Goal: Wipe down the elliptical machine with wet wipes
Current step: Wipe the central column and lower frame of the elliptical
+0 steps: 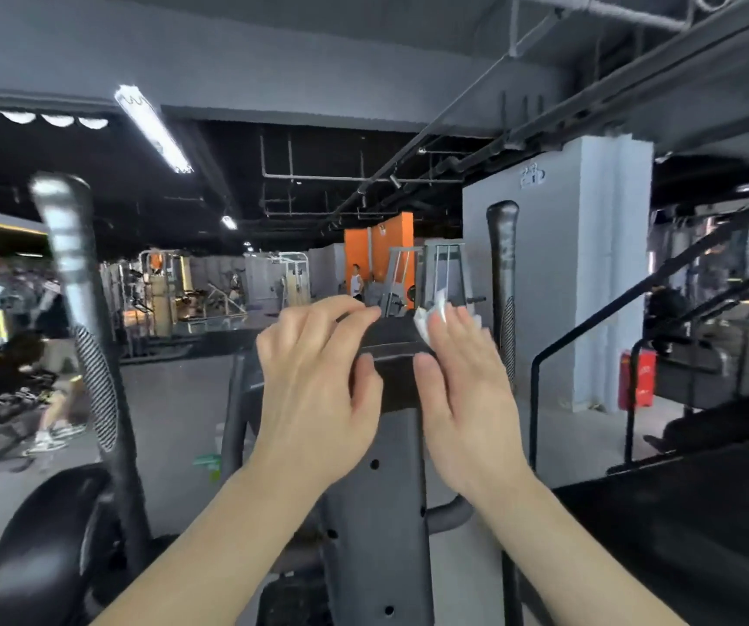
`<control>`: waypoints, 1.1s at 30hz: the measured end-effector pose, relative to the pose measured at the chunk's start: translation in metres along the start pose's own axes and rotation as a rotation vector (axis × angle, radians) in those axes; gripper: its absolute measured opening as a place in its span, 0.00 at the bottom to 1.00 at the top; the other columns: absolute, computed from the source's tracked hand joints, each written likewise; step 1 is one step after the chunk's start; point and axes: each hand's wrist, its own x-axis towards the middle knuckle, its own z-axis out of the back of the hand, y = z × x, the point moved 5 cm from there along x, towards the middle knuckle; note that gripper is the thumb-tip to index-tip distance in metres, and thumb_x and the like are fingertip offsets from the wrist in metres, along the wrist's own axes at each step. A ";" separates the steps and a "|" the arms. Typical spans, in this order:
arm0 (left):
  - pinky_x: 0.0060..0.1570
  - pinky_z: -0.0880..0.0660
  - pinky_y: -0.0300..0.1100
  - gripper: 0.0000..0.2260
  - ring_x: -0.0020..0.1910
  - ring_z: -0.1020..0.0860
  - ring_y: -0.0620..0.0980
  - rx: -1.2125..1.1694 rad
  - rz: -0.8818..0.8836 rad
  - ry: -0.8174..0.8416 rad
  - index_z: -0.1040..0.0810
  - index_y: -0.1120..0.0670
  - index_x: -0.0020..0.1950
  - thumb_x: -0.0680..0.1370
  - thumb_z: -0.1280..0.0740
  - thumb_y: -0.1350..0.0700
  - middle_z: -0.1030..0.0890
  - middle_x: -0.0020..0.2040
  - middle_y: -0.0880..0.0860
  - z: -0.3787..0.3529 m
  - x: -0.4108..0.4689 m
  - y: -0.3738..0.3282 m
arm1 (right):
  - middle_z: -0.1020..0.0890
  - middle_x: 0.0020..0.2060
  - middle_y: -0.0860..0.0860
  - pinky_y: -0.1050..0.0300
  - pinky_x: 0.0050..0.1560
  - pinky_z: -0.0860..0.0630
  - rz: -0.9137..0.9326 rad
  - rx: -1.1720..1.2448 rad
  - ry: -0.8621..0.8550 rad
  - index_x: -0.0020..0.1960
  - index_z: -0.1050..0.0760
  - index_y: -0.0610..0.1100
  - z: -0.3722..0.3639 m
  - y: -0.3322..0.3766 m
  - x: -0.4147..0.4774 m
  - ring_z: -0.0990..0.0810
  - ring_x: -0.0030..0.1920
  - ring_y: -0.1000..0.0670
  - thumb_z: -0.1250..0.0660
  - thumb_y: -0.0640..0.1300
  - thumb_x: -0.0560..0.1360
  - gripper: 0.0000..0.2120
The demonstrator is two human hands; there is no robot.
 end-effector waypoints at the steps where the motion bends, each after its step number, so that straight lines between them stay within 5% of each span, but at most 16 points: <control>1: 0.62 0.40 0.46 0.19 0.64 0.31 0.51 -0.020 0.016 -0.012 0.22 0.51 0.68 0.77 0.37 0.57 0.24 0.65 0.46 0.007 -0.002 0.011 | 0.39 0.81 0.51 0.49 0.82 0.51 0.030 -0.053 0.004 0.81 0.37 0.46 -0.005 0.014 -0.001 0.49 0.82 0.55 0.51 0.54 0.85 0.26; 13: 0.62 0.46 0.30 0.16 0.62 0.32 0.44 -0.403 0.271 -0.069 0.22 0.48 0.65 0.80 0.37 0.64 0.26 0.63 0.42 0.039 -0.033 0.149 | 0.34 0.79 0.45 0.41 0.79 0.41 0.410 -0.392 0.117 0.76 0.30 0.38 -0.097 0.143 -0.028 0.43 0.82 0.47 0.39 0.46 0.82 0.24; 20: 0.62 0.45 0.37 0.15 0.62 0.29 0.48 -0.541 0.374 0.007 0.22 0.47 0.64 0.80 0.36 0.61 0.27 0.62 0.41 0.030 -0.054 0.181 | 0.37 0.80 0.47 0.43 0.80 0.45 0.134 -0.464 0.041 0.81 0.38 0.42 -0.068 0.123 -0.014 0.45 0.82 0.49 0.49 0.50 0.86 0.25; 23: 0.63 0.43 0.39 0.14 0.59 0.28 0.45 -0.595 0.411 0.008 0.22 0.47 0.64 0.80 0.36 0.59 0.28 0.60 0.39 0.031 -0.065 0.185 | 0.35 0.79 0.44 0.43 0.80 0.45 0.161 -0.544 -0.017 0.79 0.35 0.38 -0.087 0.138 -0.018 0.44 0.82 0.46 0.44 0.44 0.83 0.25; 28: 0.57 0.26 0.46 0.13 0.52 0.24 0.42 -0.748 0.438 -0.007 0.21 0.47 0.63 0.80 0.36 0.58 0.28 0.58 0.37 0.032 -0.074 0.186 | 0.27 0.74 0.42 0.41 0.77 0.36 0.452 -0.729 0.083 0.70 0.24 0.36 -0.116 0.159 -0.027 0.36 0.79 0.42 0.46 0.30 0.75 0.25; 31: 0.51 0.25 0.34 0.14 0.50 0.23 0.42 -0.834 0.491 -0.008 0.21 0.47 0.62 0.81 0.35 0.62 0.26 0.57 0.39 0.035 -0.079 0.186 | 0.18 0.62 0.43 0.45 0.79 0.41 0.588 -0.858 0.229 0.57 0.17 0.38 -0.138 0.162 -0.040 0.28 0.74 0.42 0.58 0.33 0.77 0.29; 33: 0.48 0.27 0.28 0.14 0.51 0.22 0.41 -0.872 0.511 -0.023 0.21 0.49 0.62 0.81 0.35 0.63 0.25 0.58 0.41 0.039 -0.083 0.187 | 0.15 0.51 0.46 0.52 0.80 0.43 0.582 -0.771 0.301 0.50 0.15 0.40 -0.150 0.155 -0.052 0.20 0.63 0.44 0.54 0.30 0.74 0.27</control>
